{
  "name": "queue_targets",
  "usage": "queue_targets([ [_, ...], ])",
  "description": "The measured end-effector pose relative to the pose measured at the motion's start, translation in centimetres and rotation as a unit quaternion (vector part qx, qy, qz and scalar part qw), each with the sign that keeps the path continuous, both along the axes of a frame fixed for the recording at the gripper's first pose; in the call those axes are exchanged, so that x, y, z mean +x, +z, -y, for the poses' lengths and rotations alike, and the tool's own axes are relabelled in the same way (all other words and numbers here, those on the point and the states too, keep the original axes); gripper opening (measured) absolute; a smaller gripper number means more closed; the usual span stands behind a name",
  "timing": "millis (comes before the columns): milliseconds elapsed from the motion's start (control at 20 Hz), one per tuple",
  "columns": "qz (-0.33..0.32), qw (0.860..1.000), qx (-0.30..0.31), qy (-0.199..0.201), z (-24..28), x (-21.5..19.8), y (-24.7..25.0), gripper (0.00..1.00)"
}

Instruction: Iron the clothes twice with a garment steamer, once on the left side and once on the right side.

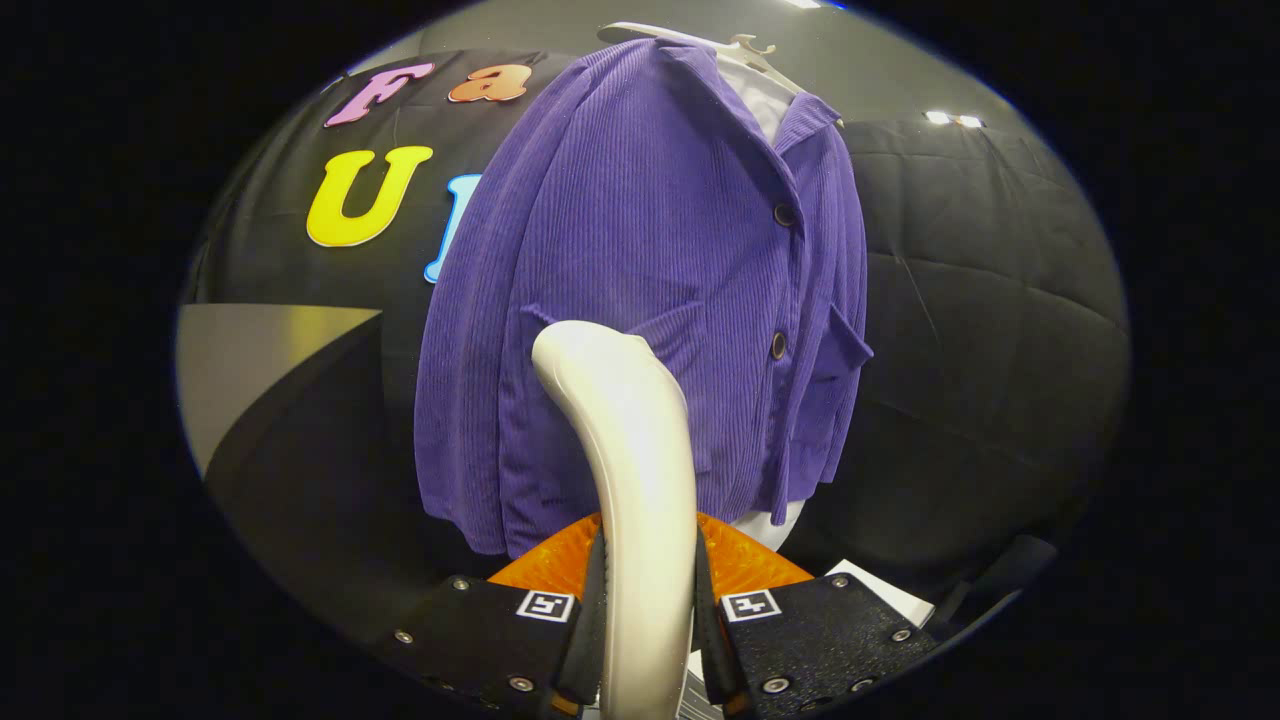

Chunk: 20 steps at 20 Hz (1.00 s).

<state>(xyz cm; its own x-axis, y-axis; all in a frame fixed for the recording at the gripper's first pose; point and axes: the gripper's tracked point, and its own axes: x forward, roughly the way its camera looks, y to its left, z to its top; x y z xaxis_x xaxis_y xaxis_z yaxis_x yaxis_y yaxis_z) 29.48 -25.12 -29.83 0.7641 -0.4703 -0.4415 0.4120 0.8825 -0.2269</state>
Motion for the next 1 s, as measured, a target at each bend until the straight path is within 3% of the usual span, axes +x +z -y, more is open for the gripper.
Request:
queue_targets([
  [300,-0.055,0.998,0.015,0.017,-1.9,-3.2,-5.1,0.39],
  [550,-0.065,0.998,0.013,0.023,-2.9,-5.8,-5.3,0.39],
  [700,-0.039,0.999,0.003,0.018,-2.3,-7.2,-2.1,0.39],
  [1000,0.058,0.998,-0.019,-0.014,-0.5,-8.7,9.3,0.39],
])
